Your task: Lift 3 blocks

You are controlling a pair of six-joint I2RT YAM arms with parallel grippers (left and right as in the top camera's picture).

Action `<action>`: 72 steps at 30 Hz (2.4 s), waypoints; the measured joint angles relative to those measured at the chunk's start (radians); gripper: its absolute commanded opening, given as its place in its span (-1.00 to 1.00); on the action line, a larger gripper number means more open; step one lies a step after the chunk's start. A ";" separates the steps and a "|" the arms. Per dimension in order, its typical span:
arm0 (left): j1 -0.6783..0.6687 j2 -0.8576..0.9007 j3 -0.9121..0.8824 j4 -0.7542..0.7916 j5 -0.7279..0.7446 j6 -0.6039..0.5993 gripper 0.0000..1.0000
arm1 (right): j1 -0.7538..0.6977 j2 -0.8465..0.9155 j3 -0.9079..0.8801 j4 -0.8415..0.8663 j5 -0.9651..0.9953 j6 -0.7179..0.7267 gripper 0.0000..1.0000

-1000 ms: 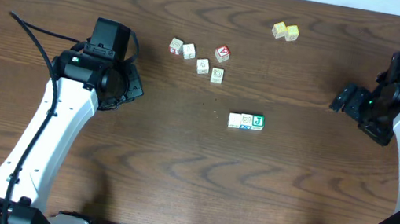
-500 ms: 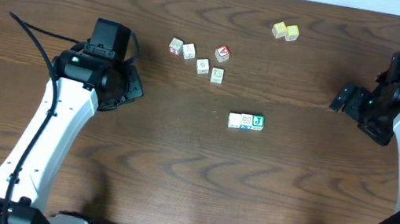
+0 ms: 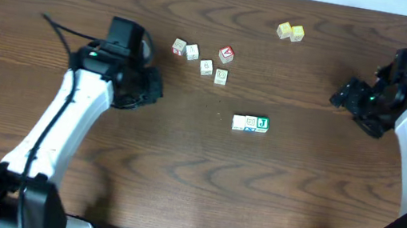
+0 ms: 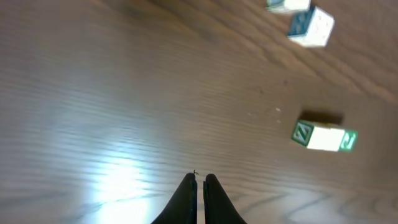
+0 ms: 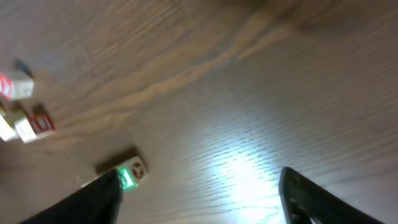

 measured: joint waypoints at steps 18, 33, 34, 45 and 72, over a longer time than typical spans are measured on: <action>-0.225 0.189 0.000 0.124 0.069 0.003 -0.86 | 0.129 0.242 -0.194 0.243 -0.265 -0.344 -0.98; -0.225 0.192 0.000 0.245 0.061 0.003 -0.86 | 0.141 0.244 -0.196 0.415 -0.239 -0.311 -0.97; -0.225 0.196 0.000 0.253 0.061 0.003 -0.86 | 0.151 0.244 -0.196 0.419 -0.235 -0.314 -0.97; -0.225 0.280 0.000 0.289 0.072 0.003 -0.85 | 0.220 0.314 -0.196 0.412 -0.232 -0.314 -0.98; -0.303 0.388 0.000 0.430 0.197 -0.013 -0.85 | 0.220 0.322 -0.195 0.331 -0.348 -0.278 -0.98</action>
